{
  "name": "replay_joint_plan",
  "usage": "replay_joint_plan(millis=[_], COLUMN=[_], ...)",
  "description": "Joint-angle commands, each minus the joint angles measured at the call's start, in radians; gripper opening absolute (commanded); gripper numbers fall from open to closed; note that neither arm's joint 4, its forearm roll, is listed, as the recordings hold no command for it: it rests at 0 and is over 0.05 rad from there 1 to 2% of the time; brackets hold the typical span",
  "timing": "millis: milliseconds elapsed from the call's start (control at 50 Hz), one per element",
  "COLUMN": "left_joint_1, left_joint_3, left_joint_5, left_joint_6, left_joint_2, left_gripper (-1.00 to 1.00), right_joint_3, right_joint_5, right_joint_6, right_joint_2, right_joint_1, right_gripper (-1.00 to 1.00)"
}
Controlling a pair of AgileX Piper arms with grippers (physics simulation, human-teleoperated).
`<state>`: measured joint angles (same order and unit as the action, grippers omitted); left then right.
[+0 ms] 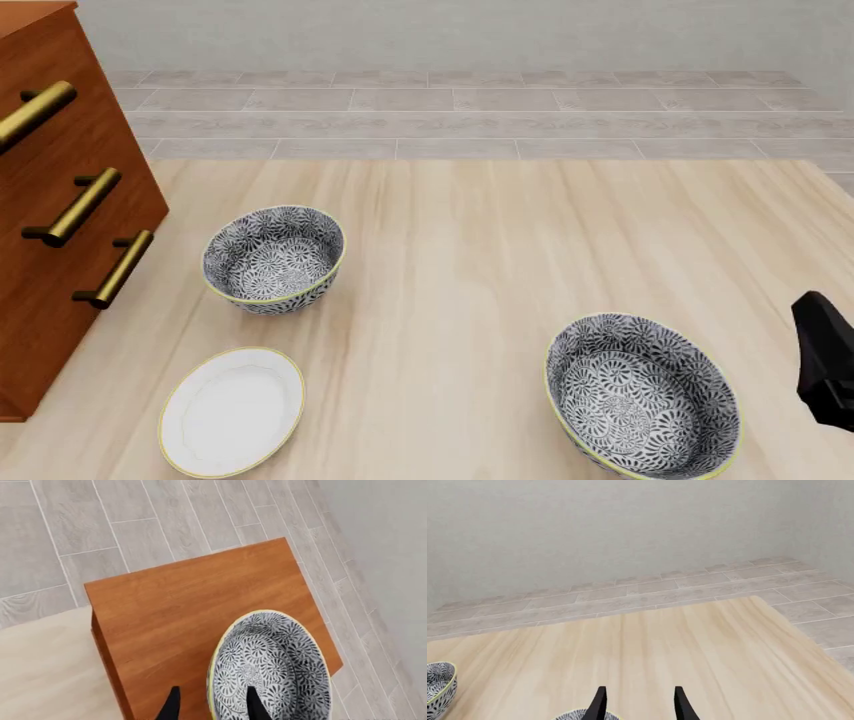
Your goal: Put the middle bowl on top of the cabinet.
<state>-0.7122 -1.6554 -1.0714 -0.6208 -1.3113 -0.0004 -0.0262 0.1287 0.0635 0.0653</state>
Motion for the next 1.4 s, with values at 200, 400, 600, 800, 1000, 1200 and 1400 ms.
replay_joint_plan(millis=[200,400,600,800,1000,1200,1400], left_joint_1=[0.028,0.013,0.003,-0.001,-0.016,-0.030,-0.033], left_joint_3=[0.006,-0.025,-0.062,-0.100,-0.135,-0.153,-0.165], left_joint_5=[0.023,0.011,-0.006,-0.027,-0.043,-0.051,-0.058], left_joint_6=[-0.013,-0.011,-0.004,-0.005,-0.003,-0.004,-0.013], left_joint_2=[0.016,0.021,0.026,0.033,0.040,0.049,0.062], left_gripper=[1.00,1.00,1.00,1.00,1.00,1.00,1.00], right_joint_3=[0.000,0.000,0.000,0.000,0.000,0.000,0.000], right_joint_5=[0.004,0.003,-0.002,0.006,0.003,0.009,0.014], right_joint_6=[0.000,0.000,-0.001,-0.002,-0.003,-0.004,-0.002], right_joint_2=[-0.004,-0.003,0.001,-0.008,-0.004,-0.011,-0.016], right_joint_1=[0.000,0.000,0.000,-0.002,-0.002,-0.001,0.001], right_gripper=[1.00,1.00,1.00,1.00,1.00,1.00,1.00])
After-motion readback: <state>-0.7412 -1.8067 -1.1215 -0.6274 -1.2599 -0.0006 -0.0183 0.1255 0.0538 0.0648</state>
